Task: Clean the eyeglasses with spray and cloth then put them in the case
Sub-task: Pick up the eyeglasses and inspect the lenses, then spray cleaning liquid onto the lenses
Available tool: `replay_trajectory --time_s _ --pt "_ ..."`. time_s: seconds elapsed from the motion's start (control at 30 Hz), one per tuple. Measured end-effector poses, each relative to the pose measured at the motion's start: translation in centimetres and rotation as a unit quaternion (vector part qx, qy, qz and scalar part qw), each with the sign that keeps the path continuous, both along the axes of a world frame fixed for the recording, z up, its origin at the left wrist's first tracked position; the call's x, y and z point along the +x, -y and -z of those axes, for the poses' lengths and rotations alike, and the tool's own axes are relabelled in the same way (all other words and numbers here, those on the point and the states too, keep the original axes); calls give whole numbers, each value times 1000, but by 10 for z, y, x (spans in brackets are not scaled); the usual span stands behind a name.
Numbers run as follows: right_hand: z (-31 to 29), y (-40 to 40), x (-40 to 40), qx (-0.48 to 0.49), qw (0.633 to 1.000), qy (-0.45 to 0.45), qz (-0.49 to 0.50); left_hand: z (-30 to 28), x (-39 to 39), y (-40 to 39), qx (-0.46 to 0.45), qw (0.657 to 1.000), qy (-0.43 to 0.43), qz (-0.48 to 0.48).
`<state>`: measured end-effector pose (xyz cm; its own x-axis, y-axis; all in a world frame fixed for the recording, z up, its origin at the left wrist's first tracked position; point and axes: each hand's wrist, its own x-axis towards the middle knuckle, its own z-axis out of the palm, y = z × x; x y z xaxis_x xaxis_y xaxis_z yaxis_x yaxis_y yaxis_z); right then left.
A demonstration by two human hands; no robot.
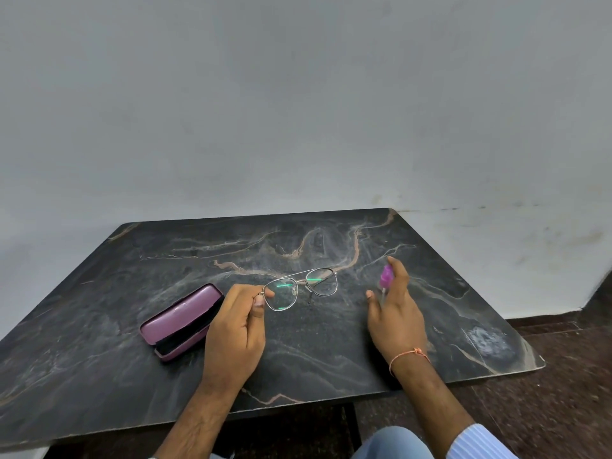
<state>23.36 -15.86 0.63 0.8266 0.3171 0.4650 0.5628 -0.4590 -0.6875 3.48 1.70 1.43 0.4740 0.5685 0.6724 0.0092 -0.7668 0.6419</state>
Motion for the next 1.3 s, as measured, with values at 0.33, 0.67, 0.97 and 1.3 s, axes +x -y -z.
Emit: replay_trajectory --time_s 0.33,0.67,0.97,1.3 --pt "-13 2 -43 117 978 55 -163 -1 1 0 5 1000 -15 -15" --pt "-29 -6 -66 64 983 57 -164 -2 -1 0 20 1000 -17 -16" --pt "-35 -4 -67 57 980 66 -178 -2 -1 1 29 999 -16 -20" --pt "-53 -3 -98 20 970 112 -215 -5 -2 3 27 999 -21 -18"
